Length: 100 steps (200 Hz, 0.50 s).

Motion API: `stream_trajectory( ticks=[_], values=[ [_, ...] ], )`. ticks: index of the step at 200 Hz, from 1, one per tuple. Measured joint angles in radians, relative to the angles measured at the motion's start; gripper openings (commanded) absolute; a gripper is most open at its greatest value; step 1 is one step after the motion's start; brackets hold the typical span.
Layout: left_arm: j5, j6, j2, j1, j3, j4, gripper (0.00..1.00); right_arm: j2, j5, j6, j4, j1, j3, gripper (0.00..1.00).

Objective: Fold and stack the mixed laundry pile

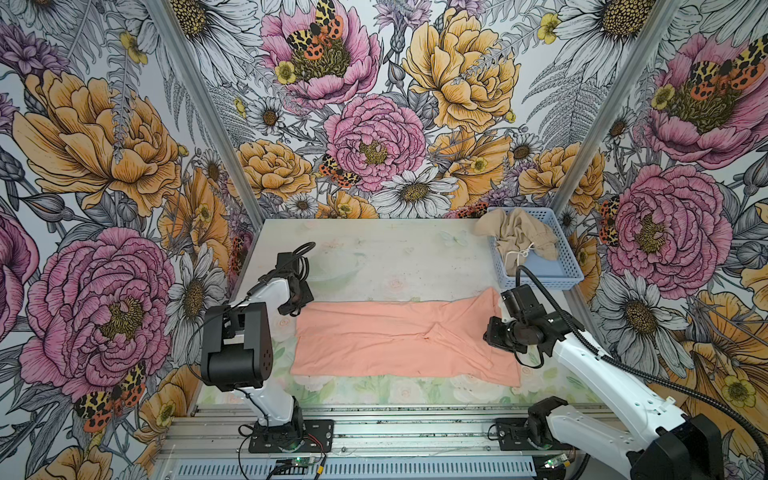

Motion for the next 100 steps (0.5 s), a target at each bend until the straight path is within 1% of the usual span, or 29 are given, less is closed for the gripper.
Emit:
stream_trajectory(
  ticks=[26,54,64,100],
  values=[
    [-0.023,0.002,0.012,0.000,0.000,-0.004,0.33,0.005,0.000,0.000,0.007,0.000,0.000,0.27],
    [-0.080,-0.005,-0.008,0.000,0.003,-0.015,0.49,0.035,-0.002,-0.007,0.020,0.000,0.005,0.27],
    [-0.100,-0.013,-0.032,0.000,0.002,-0.020,0.50,0.047,-0.004,-0.010,0.028,0.000,0.006,0.27],
    [-0.137,-0.013,-0.175,-0.027,0.002,-0.031,0.51,0.097,-0.013,-0.020,0.067,0.000,0.009,0.28]
  ],
)
